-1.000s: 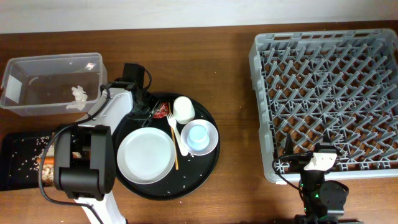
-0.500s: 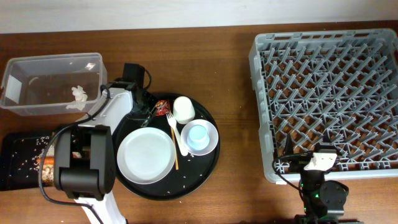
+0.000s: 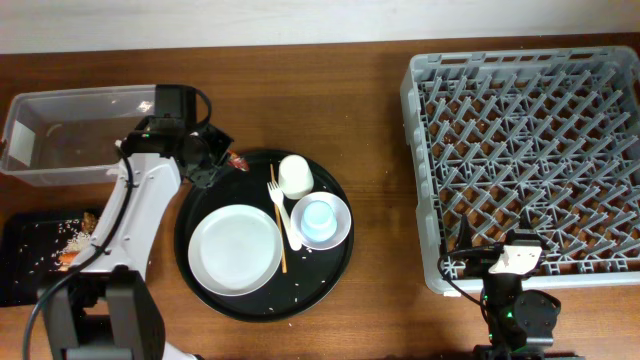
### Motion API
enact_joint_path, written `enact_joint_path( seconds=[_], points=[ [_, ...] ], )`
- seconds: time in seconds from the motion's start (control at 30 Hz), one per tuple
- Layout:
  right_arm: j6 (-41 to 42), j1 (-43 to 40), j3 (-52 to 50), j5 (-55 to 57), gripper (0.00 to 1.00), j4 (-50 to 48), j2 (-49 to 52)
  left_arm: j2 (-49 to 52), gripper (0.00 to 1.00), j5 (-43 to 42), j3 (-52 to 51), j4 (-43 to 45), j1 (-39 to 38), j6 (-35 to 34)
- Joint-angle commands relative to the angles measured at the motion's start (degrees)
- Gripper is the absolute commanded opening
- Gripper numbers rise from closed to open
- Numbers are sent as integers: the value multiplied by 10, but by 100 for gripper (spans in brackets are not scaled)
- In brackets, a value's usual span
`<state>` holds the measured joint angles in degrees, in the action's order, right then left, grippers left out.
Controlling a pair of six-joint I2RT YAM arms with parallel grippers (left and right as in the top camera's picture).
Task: Sort waste into correct bins and load items into the dishwasher rack
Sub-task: 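Carry the red wrapper left and drop it into the clear bin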
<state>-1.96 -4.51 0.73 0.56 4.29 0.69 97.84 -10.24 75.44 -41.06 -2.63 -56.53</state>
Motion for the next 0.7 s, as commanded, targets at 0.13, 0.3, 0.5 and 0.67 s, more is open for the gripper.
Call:
enact_joint_path(
  seconds=[0.13,0.3,0.5,0.67],
  points=[
    [-2,-1,-4,1,99,2,-3,-35,1,-61,5,74,87,11],
    [-2,-1,-4,1,99,2,-3,-40,1,-135,5,138,185,23],
    [-2,-1,-4,1,99,2,-3,-39,1,-87,5,143,309,70],
    [-2,-1,-4,1,99,2,-3,8,1,-51,5,193,323,112]
  ],
)
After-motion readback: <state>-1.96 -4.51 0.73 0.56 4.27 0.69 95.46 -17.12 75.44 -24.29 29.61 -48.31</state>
